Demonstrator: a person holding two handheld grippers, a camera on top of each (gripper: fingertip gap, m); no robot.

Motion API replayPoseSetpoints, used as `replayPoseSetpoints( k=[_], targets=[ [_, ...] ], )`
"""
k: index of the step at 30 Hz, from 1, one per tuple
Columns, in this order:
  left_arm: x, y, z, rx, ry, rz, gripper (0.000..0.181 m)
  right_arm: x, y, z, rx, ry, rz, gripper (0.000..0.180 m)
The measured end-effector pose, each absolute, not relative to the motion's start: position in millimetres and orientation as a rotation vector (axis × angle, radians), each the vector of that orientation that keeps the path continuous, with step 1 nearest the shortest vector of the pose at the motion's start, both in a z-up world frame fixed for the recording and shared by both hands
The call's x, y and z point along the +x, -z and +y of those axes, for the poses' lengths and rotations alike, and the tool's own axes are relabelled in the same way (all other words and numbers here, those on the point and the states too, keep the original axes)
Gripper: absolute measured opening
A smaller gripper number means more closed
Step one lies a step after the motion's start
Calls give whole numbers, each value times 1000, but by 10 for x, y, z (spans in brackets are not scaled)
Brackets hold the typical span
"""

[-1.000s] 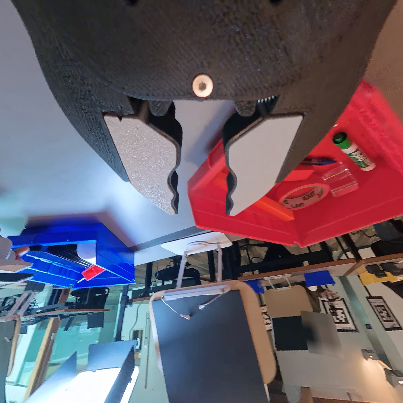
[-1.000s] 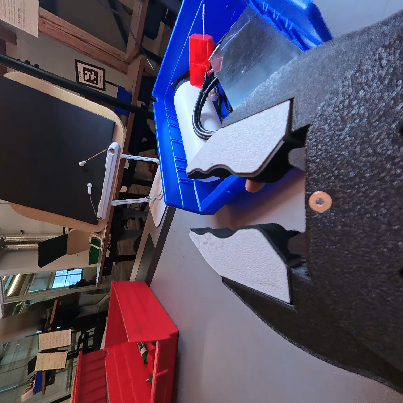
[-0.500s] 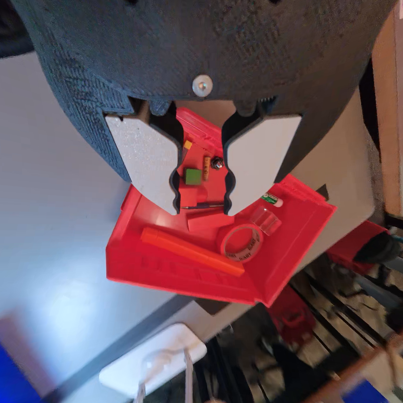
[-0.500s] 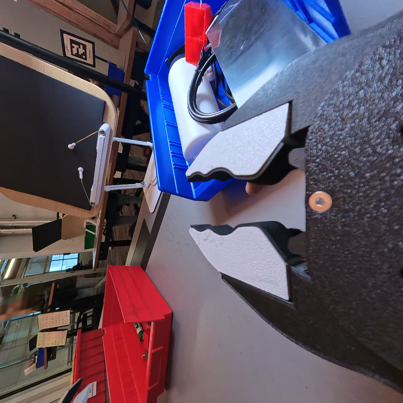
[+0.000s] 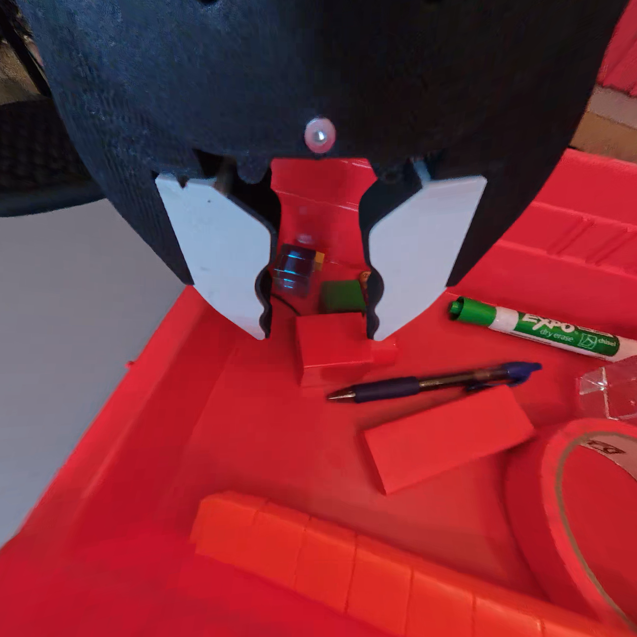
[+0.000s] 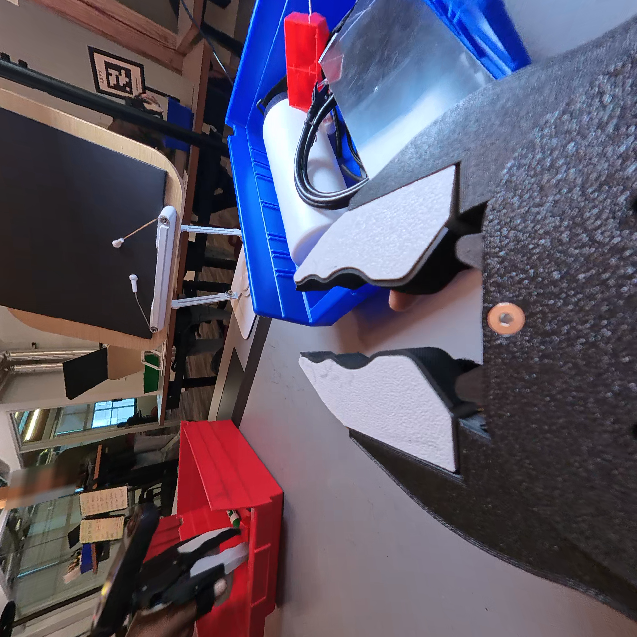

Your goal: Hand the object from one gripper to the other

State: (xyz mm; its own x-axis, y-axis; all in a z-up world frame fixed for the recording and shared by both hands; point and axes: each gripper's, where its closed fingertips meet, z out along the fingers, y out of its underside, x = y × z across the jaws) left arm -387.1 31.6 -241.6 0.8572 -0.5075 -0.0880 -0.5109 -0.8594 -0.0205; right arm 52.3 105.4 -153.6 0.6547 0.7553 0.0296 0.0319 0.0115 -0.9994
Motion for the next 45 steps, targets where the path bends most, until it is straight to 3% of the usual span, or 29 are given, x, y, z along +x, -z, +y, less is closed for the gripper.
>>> replayPoseSetpoints(
  k=[1, 11, 20, 28, 35, 39, 45],
  targets=[
    [-3900, 2449, 335, -2990, -158, 817, 52, 522, 1541, 1057, -1471, -645, -696, 34],
    [-4019, 2258, 481, -2826, -419, 872, 38, 523, 1536, 1047, -1466, -636, -704, 32],
    [-3834, 1240, 627, -2359, -560, 809, 38, 476, 1555, 1009, -1451, -611, -739, 32],
    [-2552, 513, 336, -1812, -271, 821, 38, 269, 1540, 794, -1378, -633, -868, 35],
    [-1383, 487, 34, -1435, 155, 832, 38, -330, 1249, 66, -1358, -1135, -1065, 53],
    [-1147, 512, -4, -1274, 91, 813, 38, -504, 858, -8, -1402, -1462, -950, 59],
    [-1101, 646, -148, -1108, -51, 830, 38, -817, 866, -70, -1477, -1796, -918, 66]
  ],
)
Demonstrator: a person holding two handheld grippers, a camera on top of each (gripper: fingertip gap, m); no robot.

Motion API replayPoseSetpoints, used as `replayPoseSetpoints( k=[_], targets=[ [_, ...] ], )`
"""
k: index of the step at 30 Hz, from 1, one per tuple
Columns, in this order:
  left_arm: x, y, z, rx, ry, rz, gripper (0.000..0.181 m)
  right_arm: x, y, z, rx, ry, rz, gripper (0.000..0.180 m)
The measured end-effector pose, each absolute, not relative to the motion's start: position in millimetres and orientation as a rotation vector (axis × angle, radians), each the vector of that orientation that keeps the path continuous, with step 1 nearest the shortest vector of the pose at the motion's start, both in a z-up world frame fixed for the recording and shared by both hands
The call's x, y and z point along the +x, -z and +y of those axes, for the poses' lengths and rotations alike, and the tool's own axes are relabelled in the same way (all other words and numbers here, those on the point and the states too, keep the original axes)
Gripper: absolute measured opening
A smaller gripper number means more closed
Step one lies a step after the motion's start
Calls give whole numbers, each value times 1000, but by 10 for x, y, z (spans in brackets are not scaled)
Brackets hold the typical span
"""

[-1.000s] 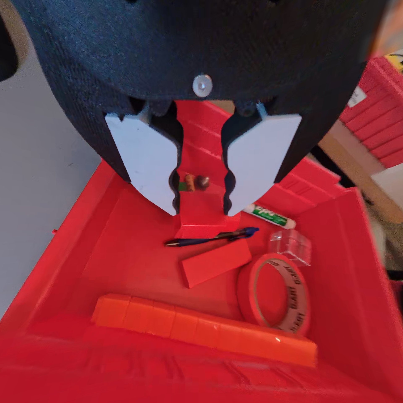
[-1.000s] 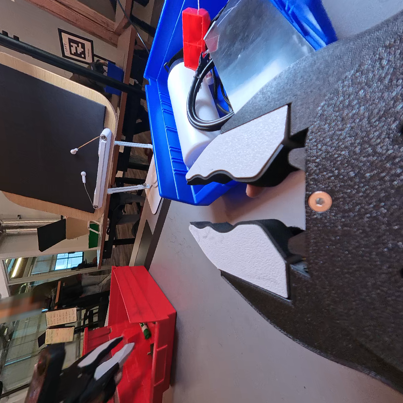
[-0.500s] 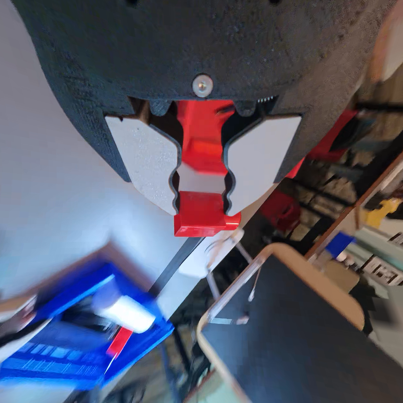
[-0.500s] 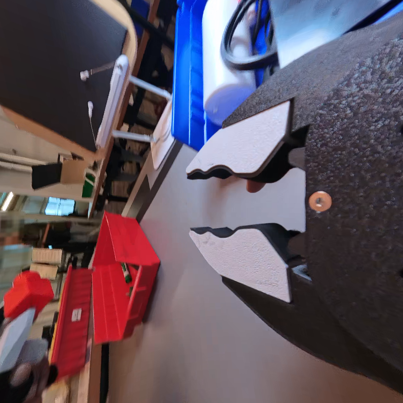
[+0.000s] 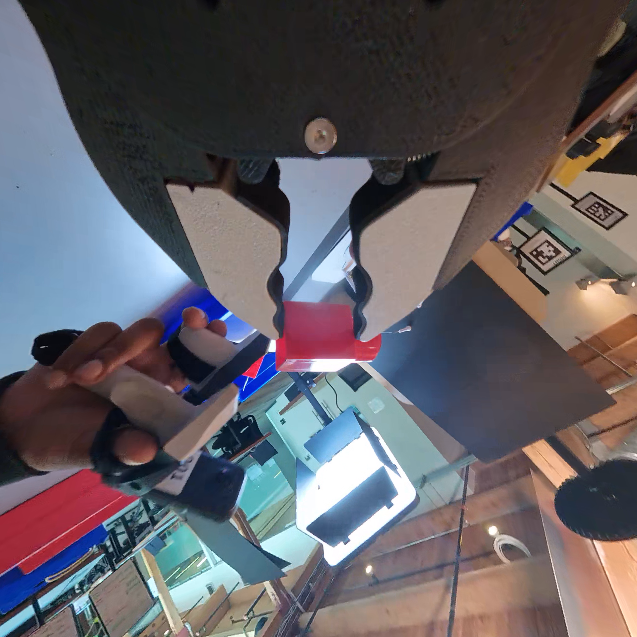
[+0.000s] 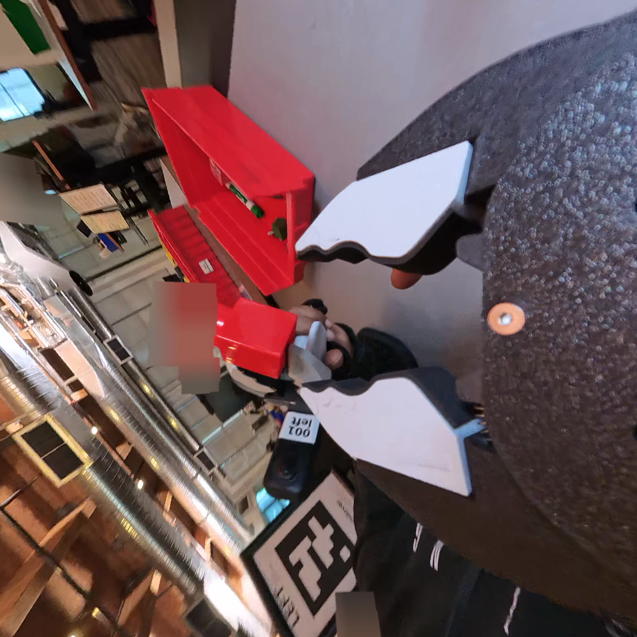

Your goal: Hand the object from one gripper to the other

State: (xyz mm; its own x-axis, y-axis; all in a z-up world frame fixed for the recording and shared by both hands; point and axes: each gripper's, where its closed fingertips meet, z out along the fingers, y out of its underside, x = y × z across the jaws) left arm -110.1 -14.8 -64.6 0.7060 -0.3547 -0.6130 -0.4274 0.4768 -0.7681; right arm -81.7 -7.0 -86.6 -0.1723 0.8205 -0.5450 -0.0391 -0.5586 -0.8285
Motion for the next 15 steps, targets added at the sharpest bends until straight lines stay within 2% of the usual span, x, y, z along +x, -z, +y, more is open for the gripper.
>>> replayPoseSetpoints(
  k=[6, 9, 15],
  targets=[
    [-930, 845, -260, -1031, -82, 983, 38, -942, 1039, -190, -1563, -2149, -928, 59],
    [-867, 1011, -249, -1053, -49, 1035, 38, -909, 1072, -269, -1541, -2207, -964, 37],
    [-850, 1124, -194, -1208, 279, 955, 41, -843, 1121, -186, -1464, -2065, -992, 36]
  ],
)
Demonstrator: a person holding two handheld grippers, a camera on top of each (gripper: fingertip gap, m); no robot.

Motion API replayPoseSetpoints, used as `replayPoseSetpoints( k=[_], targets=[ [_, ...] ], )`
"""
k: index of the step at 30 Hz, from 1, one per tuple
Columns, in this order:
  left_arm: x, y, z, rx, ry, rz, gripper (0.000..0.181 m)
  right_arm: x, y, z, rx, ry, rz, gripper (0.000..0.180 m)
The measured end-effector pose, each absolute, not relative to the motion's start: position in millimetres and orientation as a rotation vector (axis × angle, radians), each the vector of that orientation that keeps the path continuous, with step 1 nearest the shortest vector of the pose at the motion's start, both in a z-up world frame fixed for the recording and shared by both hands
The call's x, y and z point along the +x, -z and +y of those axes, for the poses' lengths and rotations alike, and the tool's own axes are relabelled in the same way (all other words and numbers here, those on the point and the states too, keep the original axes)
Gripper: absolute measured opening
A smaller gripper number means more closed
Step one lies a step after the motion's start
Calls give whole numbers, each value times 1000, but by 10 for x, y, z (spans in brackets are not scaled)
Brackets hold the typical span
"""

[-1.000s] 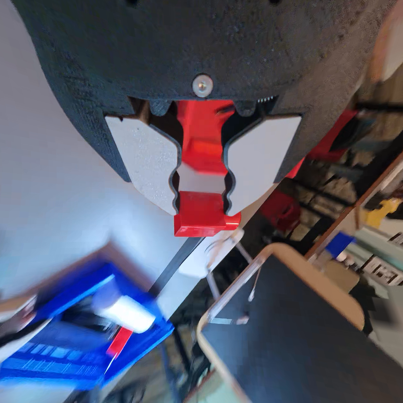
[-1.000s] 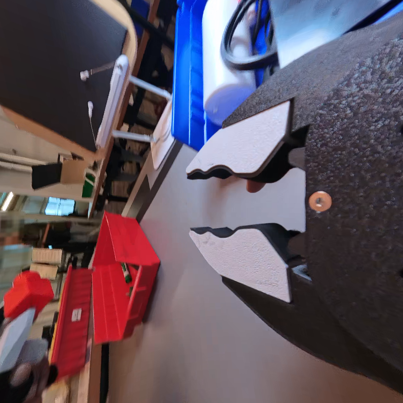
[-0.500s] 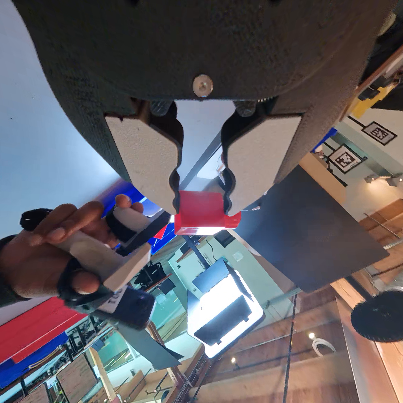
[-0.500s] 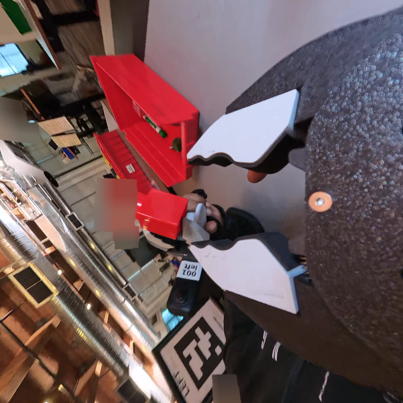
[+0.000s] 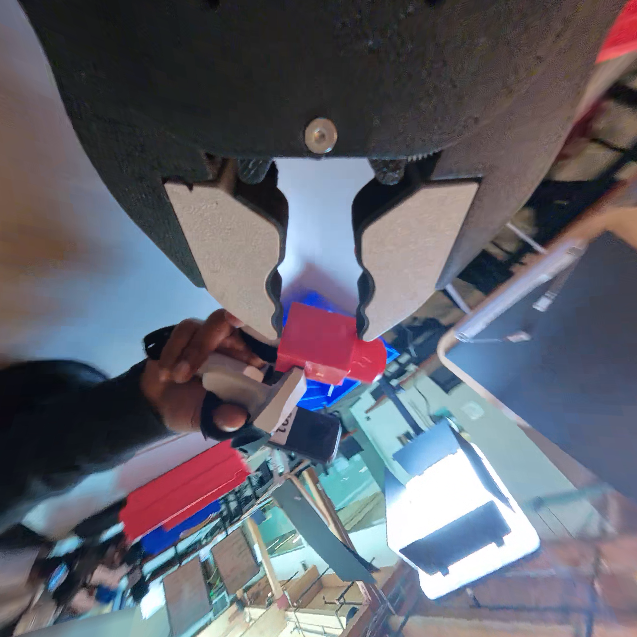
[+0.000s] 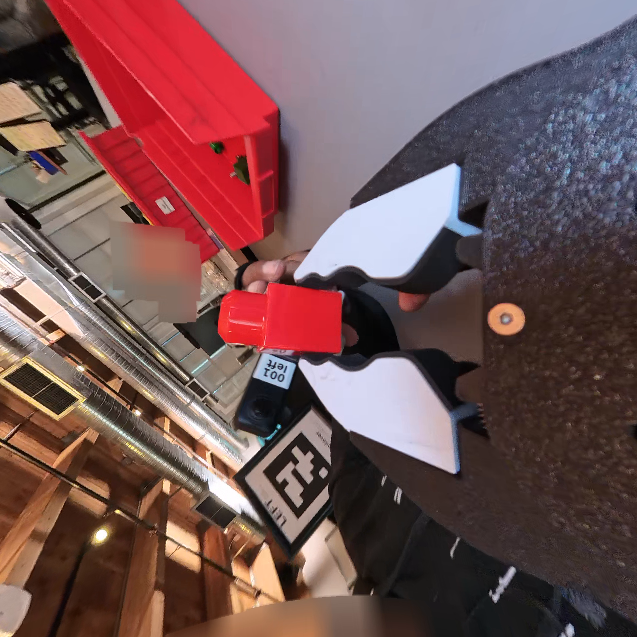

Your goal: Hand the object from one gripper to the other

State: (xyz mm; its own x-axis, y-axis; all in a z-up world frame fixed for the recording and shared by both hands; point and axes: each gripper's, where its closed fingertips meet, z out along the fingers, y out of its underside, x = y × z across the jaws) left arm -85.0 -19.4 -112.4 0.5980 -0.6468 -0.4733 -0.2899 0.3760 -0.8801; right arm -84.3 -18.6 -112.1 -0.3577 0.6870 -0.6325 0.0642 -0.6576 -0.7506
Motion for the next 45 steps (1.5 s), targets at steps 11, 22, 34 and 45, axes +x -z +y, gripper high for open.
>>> replayPoseSetpoints(
  k=[11, 22, 34, 45],
  targets=[
    [-630, 1319, -304, -1465, 965, 834, 38, -870, 1144, -317, -1184, -1539, -1228, 36],
    [-674, 1358, -303, -1458, 1005, 837, 38, -889, 1223, -307, -1170, -1542, -1213, 35],
    [-686, 1565, -324, -1536, 969, 975, 37, -890, 1384, -347, -1238, -1398, -1398, 43],
    [-664, 1405, -349, -1454, 933, 934, 42, -889, 1272, -350, -1153, -1492, -1248, 36]
  ],
)
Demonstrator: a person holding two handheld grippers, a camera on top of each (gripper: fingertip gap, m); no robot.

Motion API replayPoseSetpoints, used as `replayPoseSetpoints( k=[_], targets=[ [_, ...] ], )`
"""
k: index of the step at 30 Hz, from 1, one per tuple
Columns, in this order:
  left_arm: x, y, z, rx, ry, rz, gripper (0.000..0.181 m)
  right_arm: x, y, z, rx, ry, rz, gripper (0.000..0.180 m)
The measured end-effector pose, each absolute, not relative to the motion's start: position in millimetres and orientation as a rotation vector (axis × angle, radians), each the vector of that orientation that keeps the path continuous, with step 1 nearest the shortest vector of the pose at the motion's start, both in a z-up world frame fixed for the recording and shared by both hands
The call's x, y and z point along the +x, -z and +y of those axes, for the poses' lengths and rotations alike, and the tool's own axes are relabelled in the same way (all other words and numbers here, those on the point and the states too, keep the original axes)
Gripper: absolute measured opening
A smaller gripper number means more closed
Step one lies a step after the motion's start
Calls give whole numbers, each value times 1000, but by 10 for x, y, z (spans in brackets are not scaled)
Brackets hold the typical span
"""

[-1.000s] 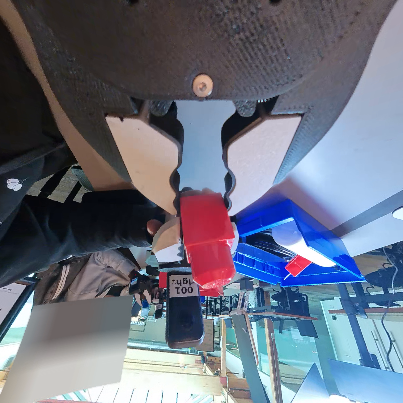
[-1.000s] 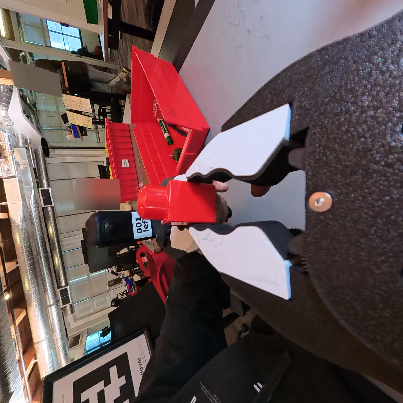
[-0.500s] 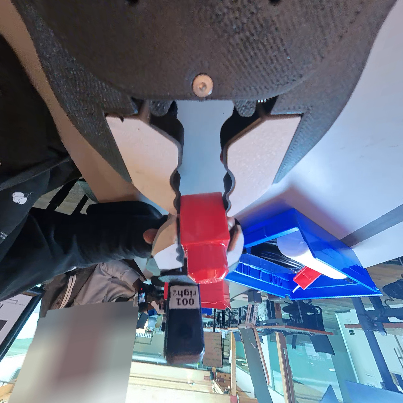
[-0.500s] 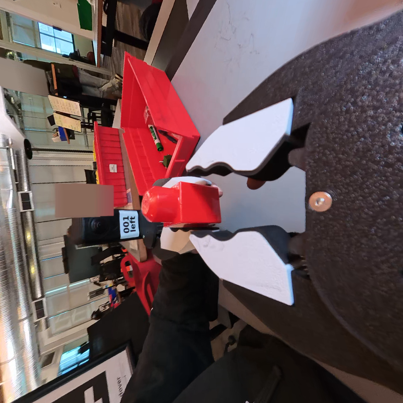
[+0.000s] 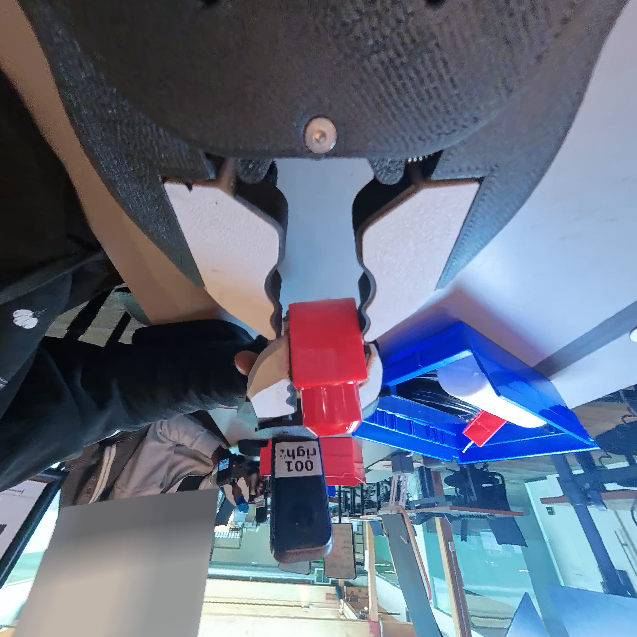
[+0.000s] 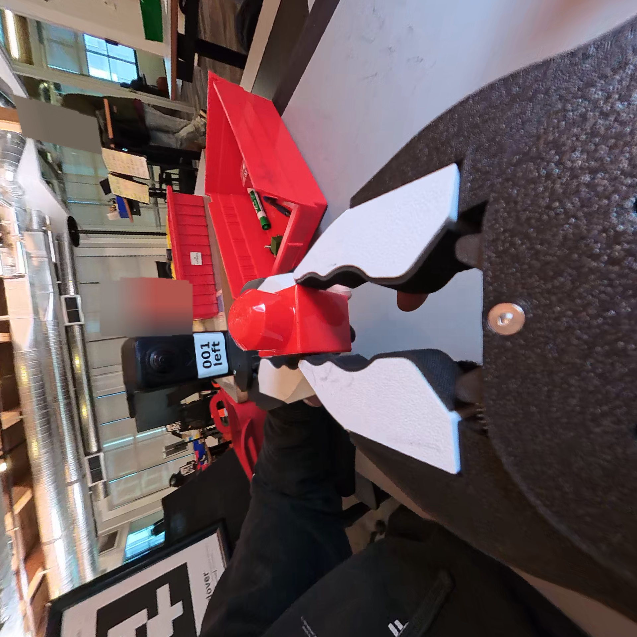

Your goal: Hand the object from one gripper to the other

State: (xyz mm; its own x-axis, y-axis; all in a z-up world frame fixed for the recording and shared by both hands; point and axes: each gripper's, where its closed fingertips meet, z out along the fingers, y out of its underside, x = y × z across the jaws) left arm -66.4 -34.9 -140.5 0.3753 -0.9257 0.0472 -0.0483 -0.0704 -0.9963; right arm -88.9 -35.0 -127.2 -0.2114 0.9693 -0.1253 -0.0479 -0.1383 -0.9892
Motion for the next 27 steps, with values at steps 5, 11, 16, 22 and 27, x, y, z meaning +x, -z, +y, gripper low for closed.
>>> replayPoseSetpoints(
  k=[5, 11, 16, 22, 27],
  targets=[
    [-694, 1458, -350, -1498, 926, 980, 37, -891, 1323, -357, -1181, -1472, -1309, 36],
    [-797, 1642, -405, -1618, 960, 1112, 37, -855, 1445, -360, -1259, -1441, -1431, 51],
    [-839, 1865, -444, -1712, 920, 1225, 37, -892, 1809, -418, -1331, -1239, -1636, 38],
    [-856, 1772, -401, -1666, 930, 1168, 37, -903, 1732, -367, -1300, -1295, -1556, 34],
    [-861, 1523, -277, -1518, 911, 996, 37, -893, 1497, -287, -1225, -1375, -1378, 34]
  ],
)
